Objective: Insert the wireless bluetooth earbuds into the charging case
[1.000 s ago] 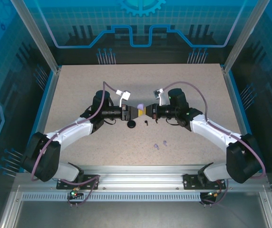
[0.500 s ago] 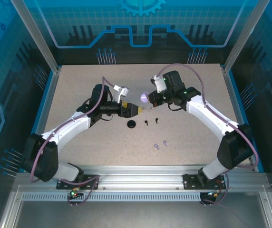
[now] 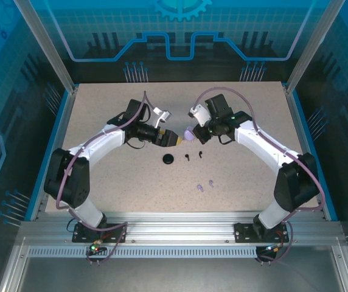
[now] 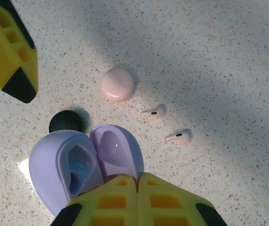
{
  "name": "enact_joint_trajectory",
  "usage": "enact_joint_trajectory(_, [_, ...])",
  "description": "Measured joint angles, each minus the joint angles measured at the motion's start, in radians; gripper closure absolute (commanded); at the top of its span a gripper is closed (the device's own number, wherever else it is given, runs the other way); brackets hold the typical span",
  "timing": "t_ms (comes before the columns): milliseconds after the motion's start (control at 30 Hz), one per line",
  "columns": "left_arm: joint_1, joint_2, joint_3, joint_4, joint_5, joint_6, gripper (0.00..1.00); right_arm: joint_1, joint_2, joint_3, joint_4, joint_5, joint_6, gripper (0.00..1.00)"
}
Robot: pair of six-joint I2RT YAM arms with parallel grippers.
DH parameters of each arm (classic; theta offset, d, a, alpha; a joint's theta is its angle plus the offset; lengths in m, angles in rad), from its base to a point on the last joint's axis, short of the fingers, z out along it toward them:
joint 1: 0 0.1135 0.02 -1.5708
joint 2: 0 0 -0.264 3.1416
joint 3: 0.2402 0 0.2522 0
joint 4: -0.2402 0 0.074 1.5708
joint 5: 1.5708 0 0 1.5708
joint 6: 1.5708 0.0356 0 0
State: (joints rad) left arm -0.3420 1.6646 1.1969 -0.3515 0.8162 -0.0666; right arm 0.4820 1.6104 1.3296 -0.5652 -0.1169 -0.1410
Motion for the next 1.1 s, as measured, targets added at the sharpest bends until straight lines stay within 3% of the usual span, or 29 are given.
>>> enact_joint_trajectory(400, [0.000, 0.059, 0.060, -0.006, 0.089, -0.012, 0.31, 0.029, 0.000, -0.010, 0.027, -0.071, -0.006, 1.00])
enact_joint_trajectory(600, [0.000, 0.084, 0.092, -0.002, 0.108, -0.013, 0.41, 0.048, 0.000, -0.008, 0.027, -0.075, -0.006, 1.00])
enact_joint_trajectory(867, [0.000, 0.095, 0.099, -0.003, 0.134, -0.012, 0.45, 0.057, 0.000, 0.023, 0.026, -0.075, -0.006, 1.00])
enact_joint_trajectory(1100, [0.000, 0.118, 0.120, -0.013, 0.175, -0.008, 0.57, 0.057, 0.000, 0.037, 0.023, -0.074, -0.007, 1.00])
